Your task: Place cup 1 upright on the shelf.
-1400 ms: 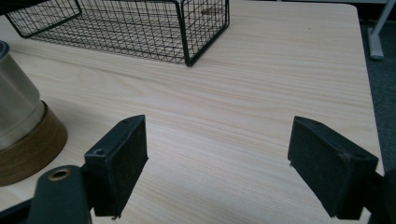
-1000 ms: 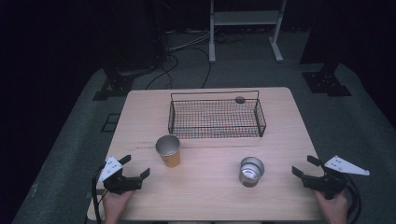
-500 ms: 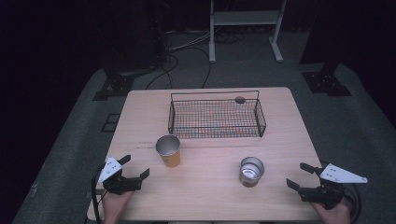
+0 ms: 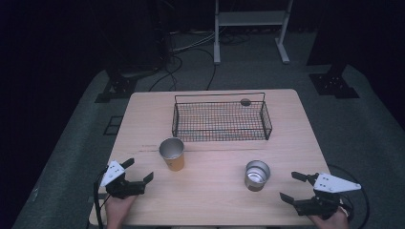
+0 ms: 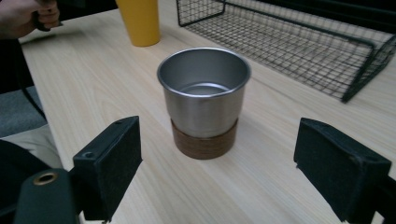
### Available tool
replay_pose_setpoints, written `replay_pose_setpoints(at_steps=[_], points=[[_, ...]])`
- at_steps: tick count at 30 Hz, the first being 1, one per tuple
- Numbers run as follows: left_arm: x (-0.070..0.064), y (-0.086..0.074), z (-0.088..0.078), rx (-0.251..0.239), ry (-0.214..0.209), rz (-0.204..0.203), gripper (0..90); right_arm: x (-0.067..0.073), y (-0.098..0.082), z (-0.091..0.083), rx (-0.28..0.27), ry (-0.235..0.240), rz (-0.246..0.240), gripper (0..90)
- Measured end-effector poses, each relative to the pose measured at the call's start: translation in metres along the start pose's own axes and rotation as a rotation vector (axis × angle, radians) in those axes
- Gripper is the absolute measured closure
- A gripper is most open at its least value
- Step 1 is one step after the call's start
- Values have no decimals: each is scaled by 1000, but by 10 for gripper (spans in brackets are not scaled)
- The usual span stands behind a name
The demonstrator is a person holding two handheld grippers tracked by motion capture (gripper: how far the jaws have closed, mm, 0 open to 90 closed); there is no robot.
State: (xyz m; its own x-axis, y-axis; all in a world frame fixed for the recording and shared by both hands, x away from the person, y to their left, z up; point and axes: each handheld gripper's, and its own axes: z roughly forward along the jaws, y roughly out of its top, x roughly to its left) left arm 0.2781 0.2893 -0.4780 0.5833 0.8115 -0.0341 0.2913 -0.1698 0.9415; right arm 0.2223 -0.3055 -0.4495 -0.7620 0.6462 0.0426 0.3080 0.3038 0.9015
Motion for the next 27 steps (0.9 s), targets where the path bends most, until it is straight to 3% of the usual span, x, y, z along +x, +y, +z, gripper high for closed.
replay_pose_setpoints(at_steps=[8,12,27], points=[[0,0,-1,-2,-1,-3,7,-1,2,18,12,39,14,134],[0,0,-1,1,-1,-3,7,-3,0,32,31,45,10,134],[0,1,-1,-1,-2,-1,7,-4,4,63,68,71,0,131]])
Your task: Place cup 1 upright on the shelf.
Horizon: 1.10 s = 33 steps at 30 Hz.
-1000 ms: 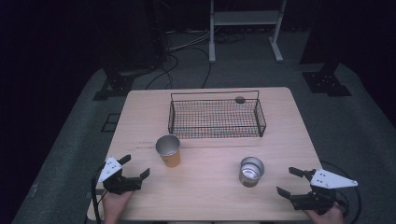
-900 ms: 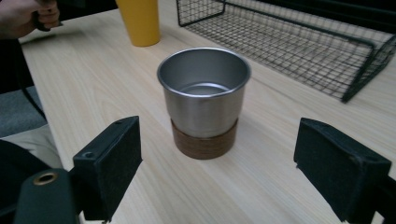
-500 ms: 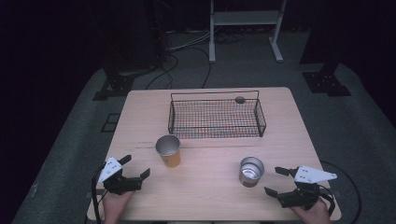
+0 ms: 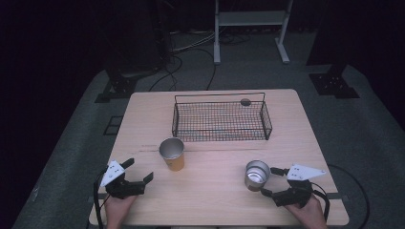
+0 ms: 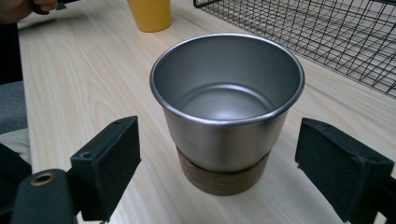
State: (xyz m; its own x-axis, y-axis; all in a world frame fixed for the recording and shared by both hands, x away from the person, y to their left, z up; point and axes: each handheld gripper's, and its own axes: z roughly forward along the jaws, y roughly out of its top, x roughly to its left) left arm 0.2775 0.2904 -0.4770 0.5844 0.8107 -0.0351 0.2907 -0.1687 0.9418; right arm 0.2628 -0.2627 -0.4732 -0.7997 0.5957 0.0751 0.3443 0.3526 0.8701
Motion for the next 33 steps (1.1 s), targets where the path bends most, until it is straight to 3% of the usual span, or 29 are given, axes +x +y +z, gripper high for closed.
replay_pose_setpoints(at_steps=[22,33], points=[[-1,0,0,2,-1,5,7,-2,8,26,16,-10,-8,127],[-1,0,-1,-2,0,2,7,-2,11,27,-6,-13,-21,167]])
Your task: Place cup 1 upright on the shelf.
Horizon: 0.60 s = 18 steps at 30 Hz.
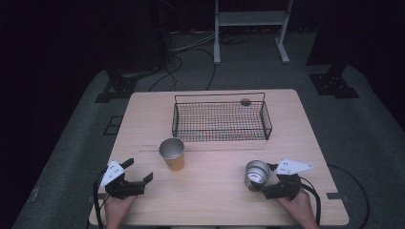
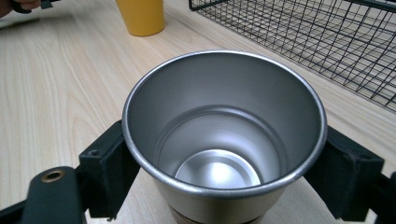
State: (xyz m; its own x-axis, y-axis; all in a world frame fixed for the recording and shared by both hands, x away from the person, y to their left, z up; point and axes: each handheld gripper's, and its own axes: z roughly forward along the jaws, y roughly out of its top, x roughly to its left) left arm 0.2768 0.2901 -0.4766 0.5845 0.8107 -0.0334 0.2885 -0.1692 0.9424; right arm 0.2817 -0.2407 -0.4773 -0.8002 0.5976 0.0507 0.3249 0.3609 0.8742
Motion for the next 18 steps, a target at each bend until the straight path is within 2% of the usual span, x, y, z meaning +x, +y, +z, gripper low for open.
replay_pose_setpoints(at_steps=[5,11,18], points=[[0,0,0,0,0,6,7,1,0,1,-5,-5,-6,170],[0,0,-1,1,2,3,7,-1,1,-2,-33,9,21,171],[0,0,0,1,-1,8,7,-10,15,-10,-55,-1,28,171]])
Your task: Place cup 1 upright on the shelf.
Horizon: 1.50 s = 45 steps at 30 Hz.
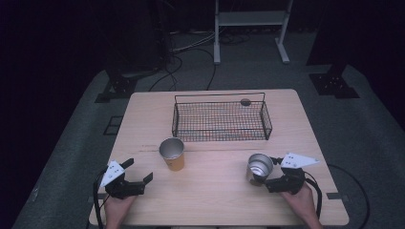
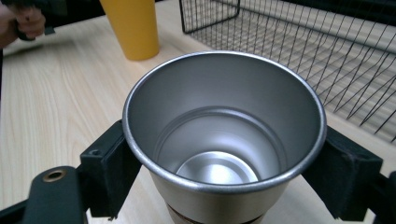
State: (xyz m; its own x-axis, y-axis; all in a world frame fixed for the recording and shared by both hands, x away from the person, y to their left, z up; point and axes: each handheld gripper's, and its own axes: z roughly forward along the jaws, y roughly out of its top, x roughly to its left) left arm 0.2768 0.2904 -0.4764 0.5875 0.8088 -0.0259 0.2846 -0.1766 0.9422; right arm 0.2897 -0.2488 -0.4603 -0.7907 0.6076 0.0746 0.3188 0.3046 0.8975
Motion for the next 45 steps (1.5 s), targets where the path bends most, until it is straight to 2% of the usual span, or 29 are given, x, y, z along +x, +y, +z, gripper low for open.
replay_pose_setpoints(at_steps=[7,22,34,45], points=[[1,0,-1,-1,1,-8,7,-14,27,-5,-28,14,-7,171],[3,0,-3,-5,3,-4,7,-41,74,9,-34,73,-12,172],[3,-1,-4,-16,-1,-13,7,-60,106,22,-29,75,-22,171],[3,0,-3,-16,-7,-10,7,-79,132,36,-25,47,-23,172]])
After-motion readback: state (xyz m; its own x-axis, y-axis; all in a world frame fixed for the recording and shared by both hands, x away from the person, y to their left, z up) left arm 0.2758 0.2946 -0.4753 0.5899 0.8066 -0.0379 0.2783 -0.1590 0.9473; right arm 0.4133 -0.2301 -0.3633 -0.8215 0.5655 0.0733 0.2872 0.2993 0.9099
